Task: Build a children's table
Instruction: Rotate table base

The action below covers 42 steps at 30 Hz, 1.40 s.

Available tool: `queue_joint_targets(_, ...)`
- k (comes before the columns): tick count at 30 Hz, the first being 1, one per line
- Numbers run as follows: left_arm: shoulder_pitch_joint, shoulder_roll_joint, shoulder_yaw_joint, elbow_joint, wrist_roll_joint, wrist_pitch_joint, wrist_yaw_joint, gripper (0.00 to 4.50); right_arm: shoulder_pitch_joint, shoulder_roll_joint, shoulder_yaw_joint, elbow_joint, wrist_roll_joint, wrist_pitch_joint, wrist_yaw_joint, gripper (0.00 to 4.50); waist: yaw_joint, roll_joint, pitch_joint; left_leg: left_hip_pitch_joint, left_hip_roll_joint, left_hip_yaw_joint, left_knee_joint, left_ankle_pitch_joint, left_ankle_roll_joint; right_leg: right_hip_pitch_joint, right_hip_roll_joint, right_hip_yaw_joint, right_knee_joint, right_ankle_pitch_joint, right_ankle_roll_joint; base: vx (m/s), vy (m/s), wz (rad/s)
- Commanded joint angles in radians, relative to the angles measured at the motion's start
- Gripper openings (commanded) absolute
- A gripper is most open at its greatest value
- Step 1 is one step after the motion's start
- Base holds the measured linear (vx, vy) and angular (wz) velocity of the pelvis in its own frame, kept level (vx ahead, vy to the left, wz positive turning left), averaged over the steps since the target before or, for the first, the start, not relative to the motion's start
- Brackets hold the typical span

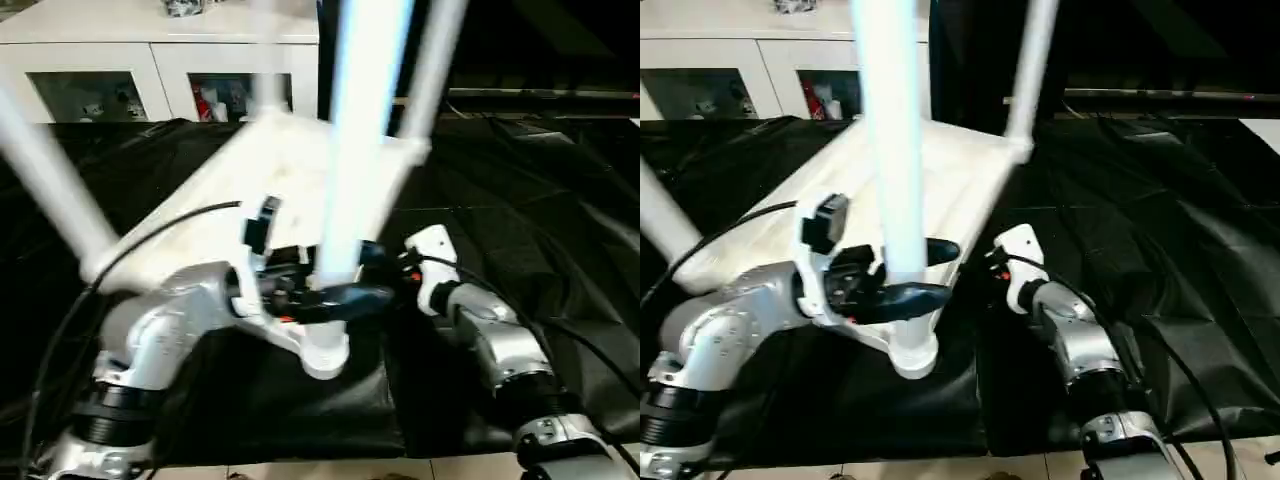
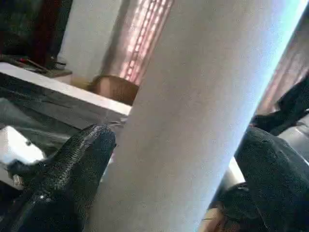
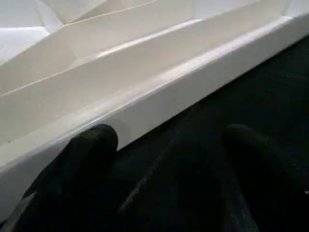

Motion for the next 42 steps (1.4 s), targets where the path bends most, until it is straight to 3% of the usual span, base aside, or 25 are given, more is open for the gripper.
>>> queue_joint_targets(1, -0.044, -0.011, -0.036, 0.073, 0.131, -0.109, 0.067, 4.46, -0.039, 0.031, 0.032, 0.019, -0.010, -0.031, 0.018, 4.04, 0.006, -0.008, -0.061, 0.020, 0.024, -0.013, -0.069, -0.240, 0.010, 0.044, -0.032, 0.026, -0.069, -0.252, -0.216, 0.000, 0.000, 0.00)
queue_joint_targets(8, -0.100, -0.015, -0.065, 0.205, 0.292, -0.255, 0.175, 4.46, -0.078, 0.003, -0.004, 0.081, -0.019, -0.060, -0.029, 4.04, 0.007, -0.005, -0.064, 0.019, 0.024, -0.012, -0.066, -0.225, 0.008, 0.045, -0.033, 0.025, -0.066, -0.221, -0.222, 0.000, 0.000, 0.00)
queue_joint_targets(9, -0.121, -0.016, -0.076, 0.251, 0.345, -0.299, 0.217, 4.46, -0.087, -0.014, -0.026, 0.090, -0.011, -0.066, -0.038, 4.04, 0.009, 0.000, -0.064, 0.020, 0.024, -0.012, -0.067, -0.233, 0.008, 0.044, -0.032, 0.025, -0.067, -0.220, -0.225, 0.000, 0.000, 0.00)
queue_joint_targets(13, -0.162, -0.036, -0.095, 0.373, 0.459, -0.416, 0.303, 4.46, -0.110, -0.060, -0.082, 0.113, 0.011, -0.079, -0.045, 4.04, 0.013, -0.001, -0.064, 0.021, 0.023, -0.014, -0.068, -0.264, 0.000, 0.045, -0.033, 0.024, -0.073, -0.264, -0.209, 0.000, 0.000, 0.00)
queue_joint_targets(17, -0.186, -0.076, -0.086, 0.433, 0.474, -0.477, 0.334, 4.46, -0.109, -0.114, -0.115, 0.106, 0.028, -0.084, -0.017, 4.04, 0.024, 0.000, -0.068, 0.019, 0.022, -0.013, -0.063, -0.240, 0.009, 0.048, -0.033, 0.022, -0.069, -0.213, -0.224, 0.000, 0.000, 0.00)
queue_joint_targets(20, -0.180, -0.096, -0.085, 0.433, 0.443, -0.483, 0.286, 4.46, -0.096, -0.140, -0.124, 0.089, 0.042, -0.087, 0.013, 4.04, 0.025, 0.001, -0.072, 0.016, 0.022, -0.012, -0.060, -0.221, 0.025, 0.050, -0.034, 0.020, -0.066, -0.172, -0.247, 0.000, 0.000, 0.00)
queue_joint_targets(22, -0.157, -0.089, -0.101, 0.411, 0.394, -0.451, 0.183, 4.46, -0.057, -0.175, -0.122, 0.027, 0.061, -0.077, 0.092, 4.04, 0.030, 0.000, -0.072, 0.014, 0.023, -0.011, -0.058, -0.198, 0.053, 0.052, -0.034, 0.021, -0.060, -0.120, -0.273, 0.000, 0.000, 0.00)
queue_joint_targets(27, -0.159, -0.008, -0.146, 0.490, 0.450, -0.493, 0.063, 4.46, 0.042, -0.254, -0.073, -0.118, 0.081, -0.047, 0.267, 4.04, 0.038, 0.006, -0.069, 0.014, 0.028, -0.010, -0.059, -0.203, 0.083, 0.055, -0.030, 0.016, -0.061, -0.127, -0.271, 0.000, 0.000, 0.00)
queue_joint_targets(31, -0.200, 0.057, -0.162, 0.605, 0.527, -0.567, 0.007, 4.46, 0.091, -0.308, -0.052, -0.192, 0.096, -0.019, 0.353, 4.04, 0.041, 0.010, -0.066, 0.017, 0.028, -0.013, -0.064, -0.248, 0.057, 0.050, -0.034, 0.018, -0.068, -0.217, -0.246, 0.000, 0.000, 0.00)
queue_joint_targets(32, -0.208, 0.070, -0.167, 0.625, 0.539, -0.577, -0.005, 4.19, 0.097, -0.317, -0.047, -0.204, 0.096, -0.016, 0.363, 4.04, 0.041, 0.010, -0.066, 0.017, 0.028, -0.013, -0.064, -0.248, 0.057, 0.050, -0.034, 0.018, -0.068, -0.217, -0.246, 0.000, 0.000, 0.00)
queue_joint_targets(35, -0.247, 0.115, -0.187, 0.694, 0.569, -0.587, -0.056, 4.11, 0.116, -0.346, -0.038, -0.249, 0.099, 0.003, 0.403, 4.04, 0.045, 0.014, -0.063, 0.023, 0.029, -0.014, -0.069, -0.288, 0.031, 0.044, -0.036, 0.020, -0.075, -0.276, -0.235, 0.000, 0.000, 0.00)
queue_joint_targets(38, -0.273, 0.134, -0.202, 0.737, 0.590, -0.611, -0.078, 3.67, 0.129, -0.364, -0.034, -0.286, 0.103, 0.027, 0.433, 4.04, 0.050, 0.013, -0.063, 0.023, 0.030, -0.015, -0.070, -0.288, 0.026, 0.045, -0.037, 0.021, -0.073, -0.264, -0.233, 0.000, 0.000, 0.00)
queue_joint_targets(41, -0.344, 0.144, -0.216, 0.859, 0.637, -0.683, -0.143, 3.60, 0.175, -0.426, -0.005, -0.408, 0.135, 0.093, 0.526, 4.04, 0.055, 0.014, -0.064, 0.020, 0.029, -0.014, -0.068, -0.263, 0.039, 0.048, -0.037, 0.021, -0.071, -0.217, -0.249, 0.000, 0.000, 0.00)
queue_joint_targets(42, -0.344, 0.144, -0.216, 0.859, 0.637, -0.683, -0.143, 3.32, 0.175, -0.426, -0.005, -0.408, 0.135, 0.093, 0.526, 4.04, 0.062, 0.014, -0.067, 0.022, 0.031, -0.014, -0.065, -0.248, 0.045, 0.049, -0.039, 0.022, -0.067, -0.192, -0.249, 0.000, 0.000, 0.00)
